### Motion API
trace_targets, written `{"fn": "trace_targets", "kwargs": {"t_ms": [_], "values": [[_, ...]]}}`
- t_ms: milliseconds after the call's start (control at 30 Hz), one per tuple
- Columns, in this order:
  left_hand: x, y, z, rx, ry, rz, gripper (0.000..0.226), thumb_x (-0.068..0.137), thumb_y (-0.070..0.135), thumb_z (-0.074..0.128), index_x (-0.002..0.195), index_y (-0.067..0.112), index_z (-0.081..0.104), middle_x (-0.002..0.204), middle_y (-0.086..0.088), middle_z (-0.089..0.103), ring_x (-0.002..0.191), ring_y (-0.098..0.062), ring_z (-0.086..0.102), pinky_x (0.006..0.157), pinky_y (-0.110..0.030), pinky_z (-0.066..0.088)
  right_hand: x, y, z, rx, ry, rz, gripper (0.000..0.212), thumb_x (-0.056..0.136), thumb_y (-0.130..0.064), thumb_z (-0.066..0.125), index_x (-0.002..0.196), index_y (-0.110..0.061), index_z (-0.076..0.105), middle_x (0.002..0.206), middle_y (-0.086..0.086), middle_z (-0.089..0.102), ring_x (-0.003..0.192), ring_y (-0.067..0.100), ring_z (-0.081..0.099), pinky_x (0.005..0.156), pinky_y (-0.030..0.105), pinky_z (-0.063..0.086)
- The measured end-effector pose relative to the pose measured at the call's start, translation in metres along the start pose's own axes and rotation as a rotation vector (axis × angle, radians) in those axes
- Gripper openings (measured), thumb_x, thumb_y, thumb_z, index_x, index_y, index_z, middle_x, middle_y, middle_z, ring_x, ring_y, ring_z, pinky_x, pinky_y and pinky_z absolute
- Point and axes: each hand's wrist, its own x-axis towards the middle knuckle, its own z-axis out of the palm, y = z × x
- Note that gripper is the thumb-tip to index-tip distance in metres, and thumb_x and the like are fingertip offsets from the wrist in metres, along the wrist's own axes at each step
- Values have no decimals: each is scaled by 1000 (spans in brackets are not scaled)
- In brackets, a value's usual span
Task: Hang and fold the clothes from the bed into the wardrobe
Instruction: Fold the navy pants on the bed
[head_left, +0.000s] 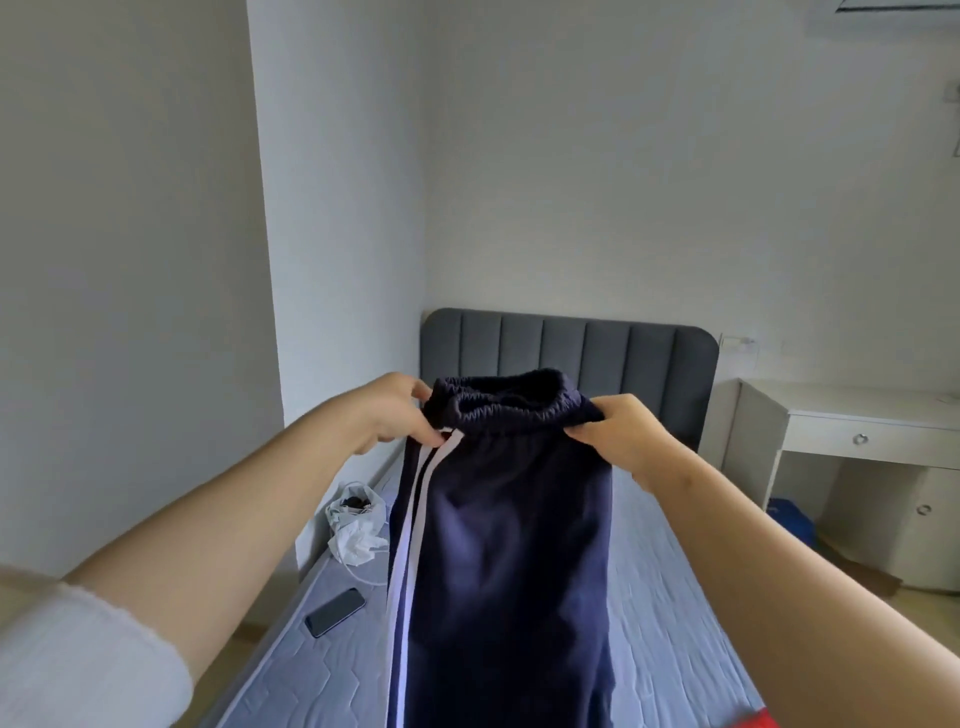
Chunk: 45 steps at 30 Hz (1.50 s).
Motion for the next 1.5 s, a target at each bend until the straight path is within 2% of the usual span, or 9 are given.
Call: {"fn": "trace_targets", "kwargs": {"t_ms": [167,333,500,633,733,867,1000,1233,1500], "values": [[40,49,-22,21,411,163,28,67,7,81,89,12,63,88,-6,60,84,-19,54,74,-27,45,48,-37,-19,-154,351,-108,11,88,-23,51,82,-20,60,80,6,57,77,28,53,66,31,39],[43,100,-55,-110,635,353,28,71,10,77,80,20,53,80,5,52,81,-19,50,69,-24,38,81,-86,-51,130,496,-205,14,86,-15,46,79,-16,58,70,2,52,73,24,47,69,32,41],[24,121,-82,-149,703,499,31,67,9,80,84,18,56,76,7,54,78,-18,51,69,-25,42,74,-119,-72,536,447,-346,28,85,-6,53,64,-24,53,60,-6,48,54,8,42,48,19,36],[3,120,-93,-177,588,516,30,63,9,83,73,16,56,73,3,54,75,-18,51,66,-27,45,56,-123,-79,709,286,-415,23,87,0,52,77,-18,62,74,1,60,68,12,57,62,21,49],[-12,107,-86,-199,427,501,38,63,10,84,92,8,60,82,-2,57,66,-9,59,53,-15,50,40,-109,-76,731,209,-413,23,86,1,50,78,-16,64,79,4,64,77,18,61,75,30,50],[-26,65,-60,-137,271,394,29,66,11,82,90,10,67,80,3,65,59,2,61,54,-9,48,12,-68,-56,711,90,-324,22,83,0,49,70,-13,62,73,8,62,74,22,58,69,31,44],[-32,2,-15,-204,19,246,23,73,0,72,89,17,68,92,0,70,81,-10,65,79,-19,53,-10,-5,-17,702,-25,-140,17,79,0,46,71,-11,56,80,13,51,77,24,47,64,29,33],[-48,-121,99,-508,-321,-112,38,84,-9,54,117,9,55,119,-12,62,107,-25,60,96,-42,46,-65,131,62,647,-256,250,15,71,-5,50,86,-5,55,83,15,44,81,26,40,64,32,28],[-82,-243,218,-591,-445,-492,34,87,-5,55,110,20,55,111,-7,66,97,-21,65,87,-41,52,-141,258,138,586,-372,683,5,70,-4,51,70,-9,52,79,13,44,77,24,40,65,33,29]]}}
